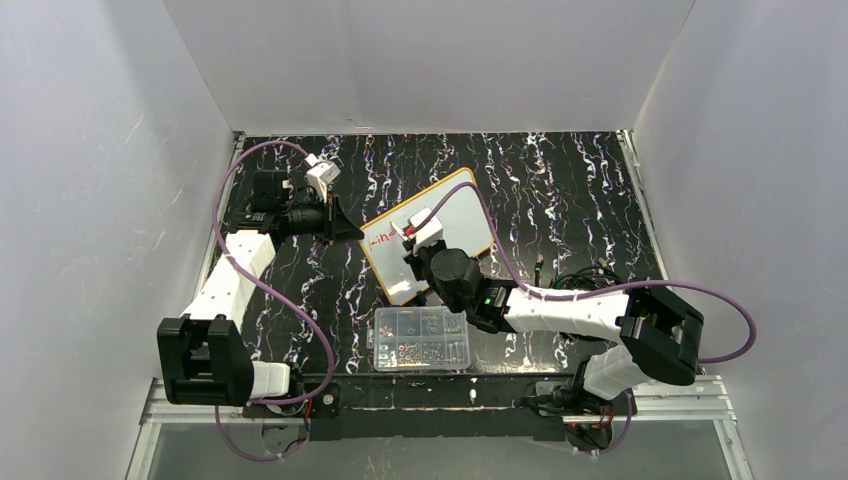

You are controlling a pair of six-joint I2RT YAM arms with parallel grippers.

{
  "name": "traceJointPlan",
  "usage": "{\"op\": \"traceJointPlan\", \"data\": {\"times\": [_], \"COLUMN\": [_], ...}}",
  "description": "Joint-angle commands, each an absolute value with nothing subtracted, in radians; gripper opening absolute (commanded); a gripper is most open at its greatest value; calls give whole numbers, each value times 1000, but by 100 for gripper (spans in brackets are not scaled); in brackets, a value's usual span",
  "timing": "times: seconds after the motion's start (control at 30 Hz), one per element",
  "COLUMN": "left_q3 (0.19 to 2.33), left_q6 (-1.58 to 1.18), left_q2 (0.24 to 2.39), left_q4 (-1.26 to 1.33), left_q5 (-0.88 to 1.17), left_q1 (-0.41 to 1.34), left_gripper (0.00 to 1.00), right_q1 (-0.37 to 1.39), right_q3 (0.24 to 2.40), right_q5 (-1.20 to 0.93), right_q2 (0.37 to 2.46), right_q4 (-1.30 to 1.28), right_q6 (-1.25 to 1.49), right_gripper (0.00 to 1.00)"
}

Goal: Write a sentence on the whiteboard

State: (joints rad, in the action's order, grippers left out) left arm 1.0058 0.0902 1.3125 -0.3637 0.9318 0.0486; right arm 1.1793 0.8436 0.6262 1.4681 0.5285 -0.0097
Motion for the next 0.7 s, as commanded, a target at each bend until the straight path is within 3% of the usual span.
{"op": "traceJointPlan", "data": {"times": [0.0,0.67], "left_q3": [1012,1013], "left_q6": [100,98], "left_q2": [1279,1280], "left_q4": [-387,-388], "left_q5": [982,982], "left_q1": [55,54], "left_gripper": [0,0], "right_q1": [1175,1175], "right_q3": [867,776], "right_q5": [641,650], "right_q2": [1474,1426], "right_q4": [569,488], "right_q6": [-13,86], "right_gripper": [1,1]}}
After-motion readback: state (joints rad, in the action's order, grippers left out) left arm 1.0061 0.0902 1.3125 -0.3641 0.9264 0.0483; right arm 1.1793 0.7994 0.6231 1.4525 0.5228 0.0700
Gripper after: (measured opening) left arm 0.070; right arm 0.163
